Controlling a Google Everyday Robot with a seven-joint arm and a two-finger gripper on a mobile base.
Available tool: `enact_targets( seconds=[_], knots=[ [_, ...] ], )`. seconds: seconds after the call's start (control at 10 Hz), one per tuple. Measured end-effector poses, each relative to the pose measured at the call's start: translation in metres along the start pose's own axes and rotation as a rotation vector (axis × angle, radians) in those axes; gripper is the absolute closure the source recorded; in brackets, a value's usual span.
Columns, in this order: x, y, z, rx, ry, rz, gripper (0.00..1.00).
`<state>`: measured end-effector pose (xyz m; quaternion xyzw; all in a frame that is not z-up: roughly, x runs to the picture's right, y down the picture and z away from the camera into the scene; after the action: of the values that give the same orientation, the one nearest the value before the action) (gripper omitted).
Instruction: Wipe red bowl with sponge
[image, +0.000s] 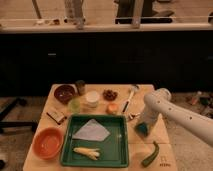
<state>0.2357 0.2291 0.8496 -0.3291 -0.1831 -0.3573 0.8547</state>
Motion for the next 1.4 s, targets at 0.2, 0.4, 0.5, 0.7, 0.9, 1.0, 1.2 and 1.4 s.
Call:
enact_targets(
  seconds=[0.2,0.4,0.5,0.7,0.9,1.0,1.2,1.4],
  knots=[
    [0.0,0.001,-0.001,-0.002,0.003,-0.002,1.0],
    [-0.01,-0.007,-0.016,0.002,0.025,-0.05,1.0],
    [-0.015,-0.014,-0.028,0.007,0.04,-0.076,1.0],
    [-0.024,-0.022,-0.042,-0.001,0.057,-0.111,1.0],
    [-0.031,-0.025,-0.05,-0.021,0.063,-0.123,1.0],
    [-0.035,-0.026,-0.053,-0.03,0.065,-0.132,1.0],
    [-0.047,-0.03,-0.065,-0.033,0.076,-0.163,1.0],
    [-0.056,-0.03,-0.082,-0.019,0.089,-0.183,1.0]
  ],
)
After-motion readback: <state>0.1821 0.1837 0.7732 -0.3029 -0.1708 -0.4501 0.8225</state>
